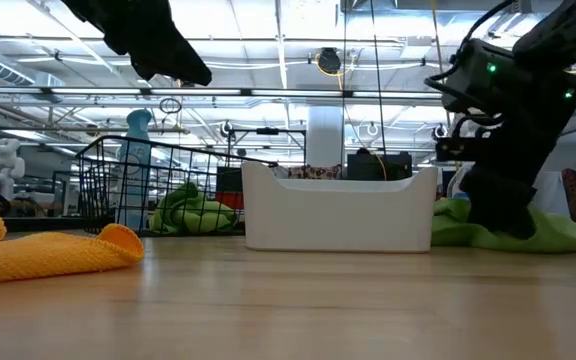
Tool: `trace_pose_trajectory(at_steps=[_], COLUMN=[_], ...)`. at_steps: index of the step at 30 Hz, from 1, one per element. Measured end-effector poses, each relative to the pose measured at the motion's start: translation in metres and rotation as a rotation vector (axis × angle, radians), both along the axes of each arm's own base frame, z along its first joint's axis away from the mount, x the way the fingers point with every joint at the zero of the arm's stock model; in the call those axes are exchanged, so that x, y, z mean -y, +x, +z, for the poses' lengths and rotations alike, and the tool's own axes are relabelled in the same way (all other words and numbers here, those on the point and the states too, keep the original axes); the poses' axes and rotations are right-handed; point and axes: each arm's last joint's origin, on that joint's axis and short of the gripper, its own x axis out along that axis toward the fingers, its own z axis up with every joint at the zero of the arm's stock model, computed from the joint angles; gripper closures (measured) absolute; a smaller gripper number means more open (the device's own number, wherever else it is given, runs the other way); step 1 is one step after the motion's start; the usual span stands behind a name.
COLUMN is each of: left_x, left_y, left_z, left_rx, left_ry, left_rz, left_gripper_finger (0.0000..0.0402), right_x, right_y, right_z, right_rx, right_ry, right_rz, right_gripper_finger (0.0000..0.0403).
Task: Sort microfiber towel by color & place in baskets
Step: Put the green microfiber towel into the black wire basket
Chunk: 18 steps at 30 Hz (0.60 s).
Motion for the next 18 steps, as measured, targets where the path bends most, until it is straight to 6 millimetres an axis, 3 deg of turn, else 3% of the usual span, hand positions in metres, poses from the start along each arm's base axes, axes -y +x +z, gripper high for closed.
trace_pose_trajectory(at_steps=[9, 18], left_x=[0.000, 0.001], left_y=[0.002, 0.036], left_z=[0.002, 0.004], left_rx=[0.026, 0.239], left_ry=[0.018, 0.125], left_rz=[-0.003, 0.010], left_gripper_finger=[0.0338, 0.0337], right_x=[0.003, 0.001], right_y=[-0.008, -0.007], right_z=[0.038, 0.108], right_rx=[0.182, 0.438], right_ry=[-0.100, -0.242], right_rz=[-0.004, 0.062], right_gripper_finger=[0.0397, 0.0397])
